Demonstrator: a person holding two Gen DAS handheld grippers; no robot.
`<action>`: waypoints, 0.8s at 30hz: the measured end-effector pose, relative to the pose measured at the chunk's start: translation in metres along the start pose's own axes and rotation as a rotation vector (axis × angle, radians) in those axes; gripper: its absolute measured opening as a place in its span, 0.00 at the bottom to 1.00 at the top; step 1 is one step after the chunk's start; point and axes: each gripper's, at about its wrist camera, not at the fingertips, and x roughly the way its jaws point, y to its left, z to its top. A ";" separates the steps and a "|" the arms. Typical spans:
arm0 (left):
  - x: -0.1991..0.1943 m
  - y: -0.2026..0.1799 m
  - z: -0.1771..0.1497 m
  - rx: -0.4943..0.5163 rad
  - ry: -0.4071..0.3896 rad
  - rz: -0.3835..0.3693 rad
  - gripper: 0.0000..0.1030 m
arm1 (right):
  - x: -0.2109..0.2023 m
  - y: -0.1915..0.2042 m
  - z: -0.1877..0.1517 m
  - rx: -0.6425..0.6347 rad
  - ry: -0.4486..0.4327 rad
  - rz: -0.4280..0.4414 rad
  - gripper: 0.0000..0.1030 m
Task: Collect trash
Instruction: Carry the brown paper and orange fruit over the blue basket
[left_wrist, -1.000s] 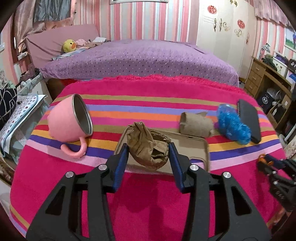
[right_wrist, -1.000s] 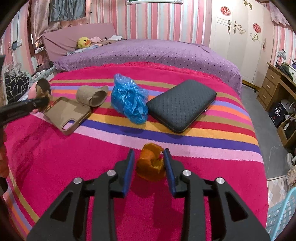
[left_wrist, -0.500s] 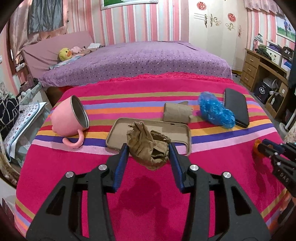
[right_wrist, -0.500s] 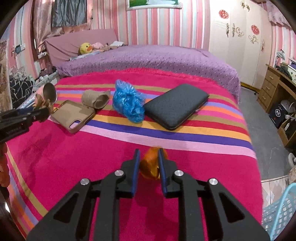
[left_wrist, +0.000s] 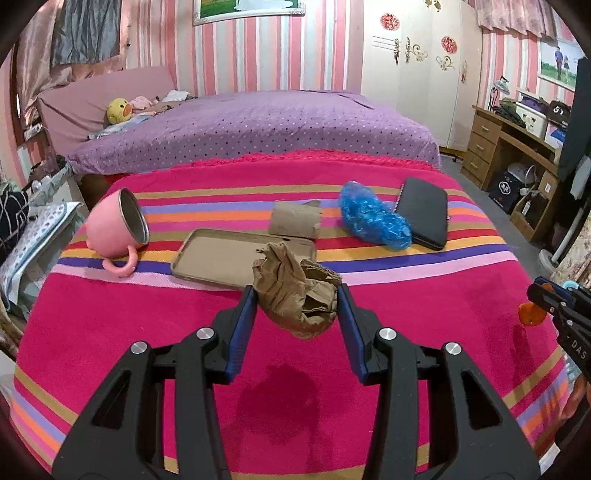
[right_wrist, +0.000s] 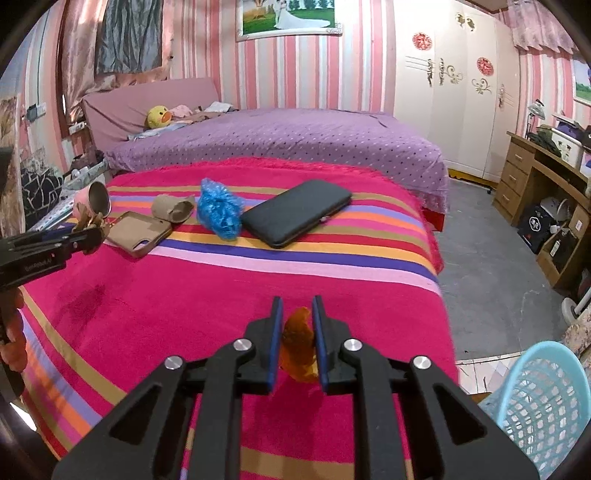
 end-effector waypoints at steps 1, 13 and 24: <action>0.000 -0.002 -0.001 -0.009 0.004 -0.007 0.42 | -0.003 -0.004 -0.001 0.001 -0.003 -0.004 0.16; -0.018 -0.066 -0.009 0.064 -0.034 0.028 0.42 | -0.047 -0.063 -0.007 0.037 -0.062 -0.029 0.16; -0.039 -0.182 -0.021 0.126 -0.068 -0.110 0.42 | -0.099 -0.163 -0.035 0.130 -0.089 -0.138 0.16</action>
